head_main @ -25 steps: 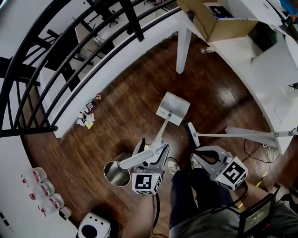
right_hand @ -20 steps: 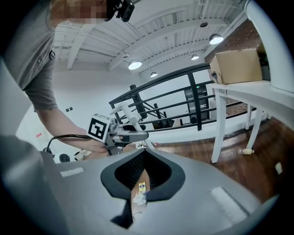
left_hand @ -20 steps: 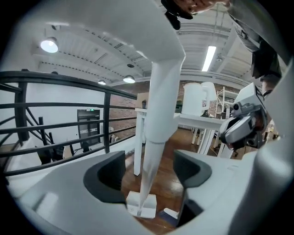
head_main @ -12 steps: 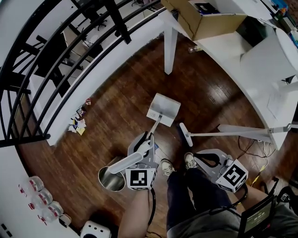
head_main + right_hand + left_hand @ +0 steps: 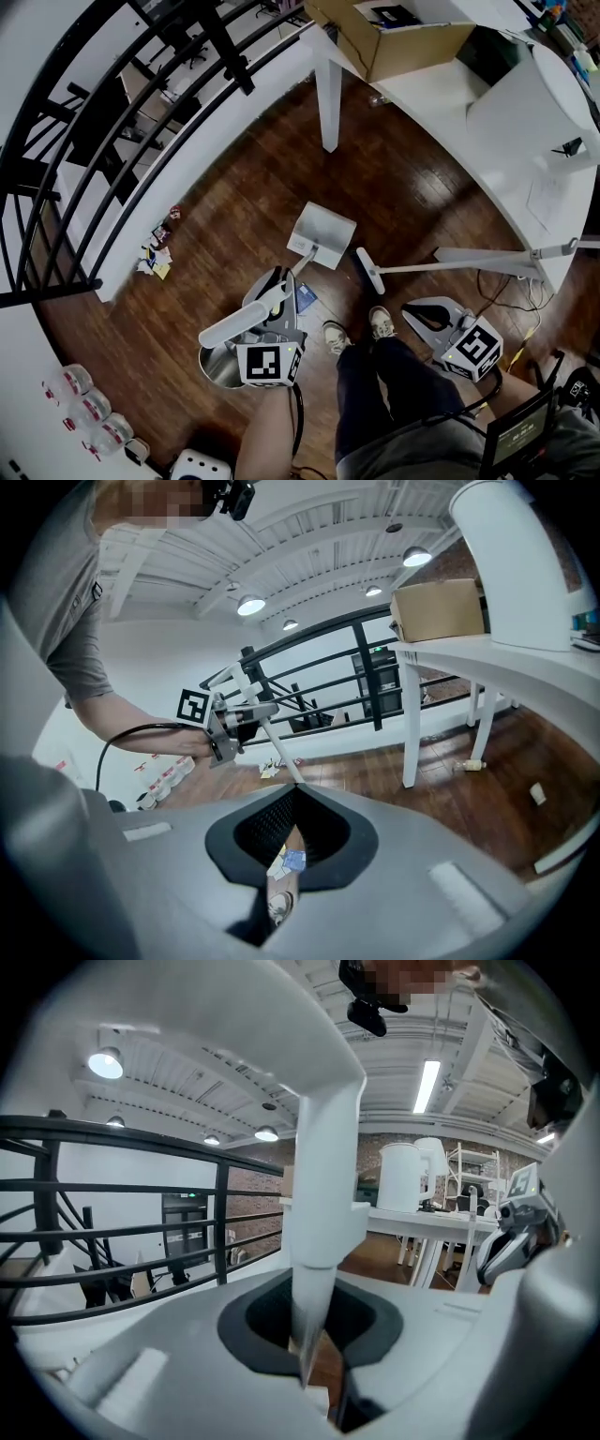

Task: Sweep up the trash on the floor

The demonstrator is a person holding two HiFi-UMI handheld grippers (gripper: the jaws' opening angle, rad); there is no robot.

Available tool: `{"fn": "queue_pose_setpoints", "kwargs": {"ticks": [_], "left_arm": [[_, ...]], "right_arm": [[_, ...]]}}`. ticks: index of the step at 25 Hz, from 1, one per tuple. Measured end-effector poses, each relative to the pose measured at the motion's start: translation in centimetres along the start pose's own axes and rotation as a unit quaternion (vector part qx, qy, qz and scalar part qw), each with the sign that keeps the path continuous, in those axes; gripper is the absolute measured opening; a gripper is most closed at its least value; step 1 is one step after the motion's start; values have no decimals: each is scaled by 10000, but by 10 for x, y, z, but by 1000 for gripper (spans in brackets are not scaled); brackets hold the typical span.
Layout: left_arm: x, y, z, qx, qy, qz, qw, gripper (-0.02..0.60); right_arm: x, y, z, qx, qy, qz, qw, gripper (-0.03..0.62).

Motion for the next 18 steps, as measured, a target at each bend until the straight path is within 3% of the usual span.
{"fn": "queue_pose_setpoints", "kwargs": {"ticks": [9,18], "left_arm": [[44,29,-32,-176,-164,234,9994,41],[137,64,-83,-176,-60,345,9992,41]], "right_arm": [[4,11,-53,-396,-3,177,9991,2],[9,35,-147,-1249,398,754,9885,3]]}}
Point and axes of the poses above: the fingertips, and each gripper's own axes: z forward along the fingers, y to its right, x out of its top, the point moved 2 cm from there along -z, backward along the fingers, and after that the axes turned 7 degrees about z, right-handed, at the moved point
